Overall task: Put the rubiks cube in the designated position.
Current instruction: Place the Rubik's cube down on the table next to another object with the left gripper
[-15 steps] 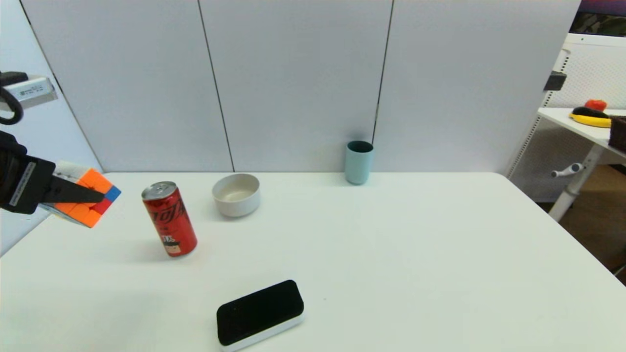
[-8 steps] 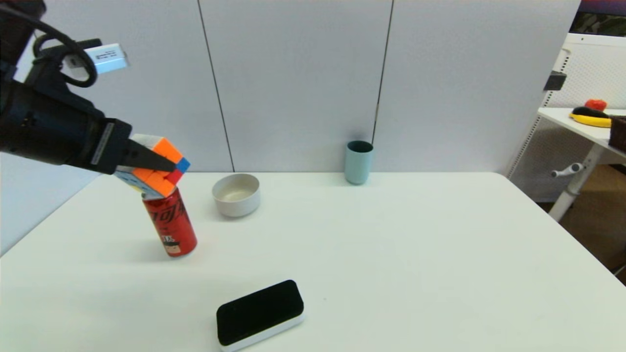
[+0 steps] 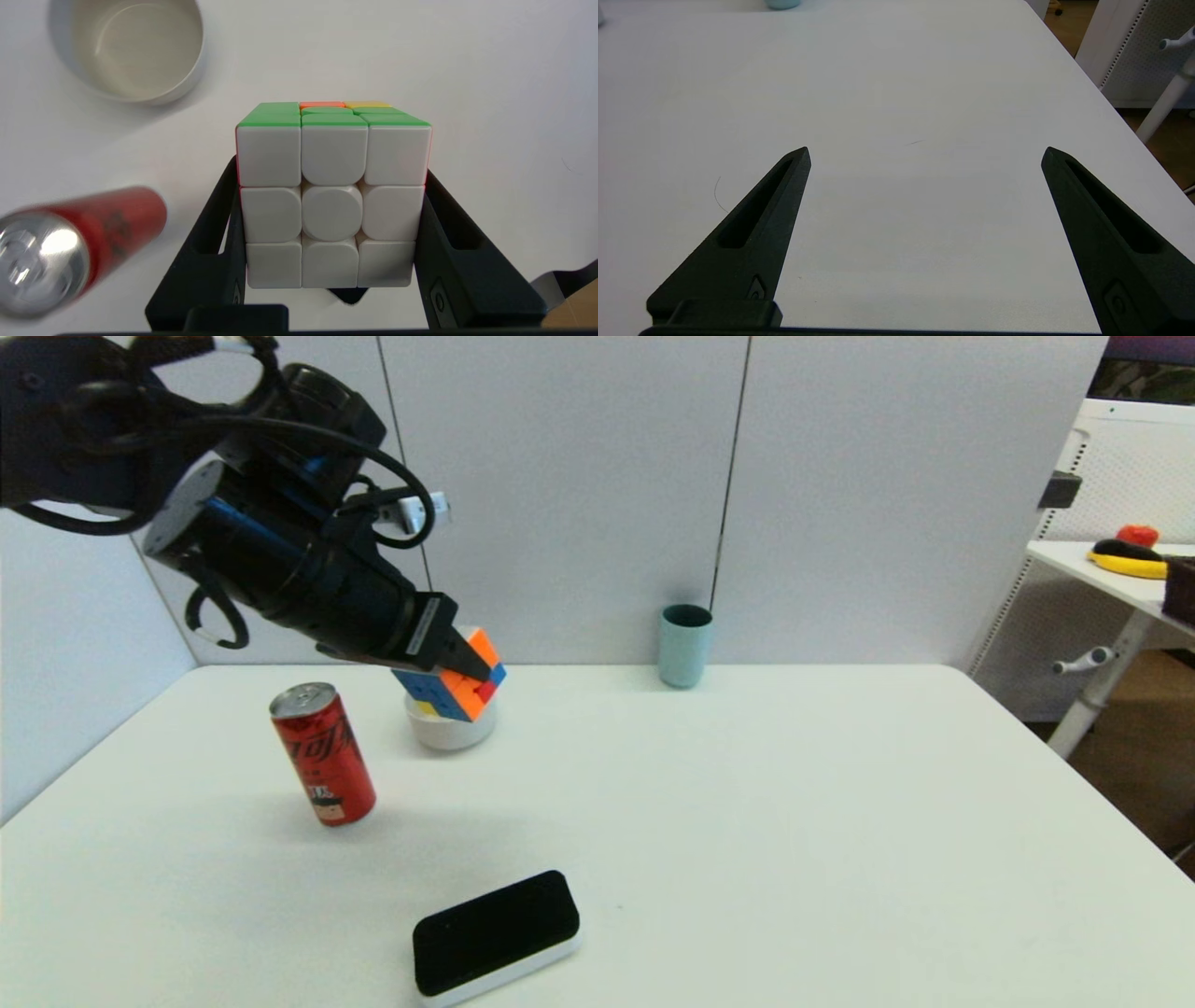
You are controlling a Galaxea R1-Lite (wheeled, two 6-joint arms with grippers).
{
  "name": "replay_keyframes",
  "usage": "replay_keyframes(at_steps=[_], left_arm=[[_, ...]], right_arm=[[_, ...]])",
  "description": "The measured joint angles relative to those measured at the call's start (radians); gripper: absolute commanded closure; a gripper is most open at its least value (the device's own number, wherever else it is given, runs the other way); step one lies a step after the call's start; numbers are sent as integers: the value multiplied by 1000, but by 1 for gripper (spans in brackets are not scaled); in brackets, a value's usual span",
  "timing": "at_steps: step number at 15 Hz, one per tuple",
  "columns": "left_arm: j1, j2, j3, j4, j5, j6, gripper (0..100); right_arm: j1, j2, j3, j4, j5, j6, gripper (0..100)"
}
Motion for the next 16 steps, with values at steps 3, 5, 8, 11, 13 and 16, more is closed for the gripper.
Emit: replay_keyframes(at_steps=[3,5,8,11,13,16], left_arm=[[-10,122,-73,-12,2,9,100],[-12,202,-99,-78,2,11,100],[-14,299,-110,-189,3,8,100],[-15,373,-113,-298,44,11,100],[-23,409,-113,-368,81,11,100],[-34,443,-119,-407,129,11,100]], right_arm=[[0,0,0,0,0,0,0],[0,0,0,0,0,0,0],[0,0,0,0,0,0,0],[0,0,0,0,0,0,0],[0,0,0,0,0,-1,0],[0,0,0,0,0,0,0]])
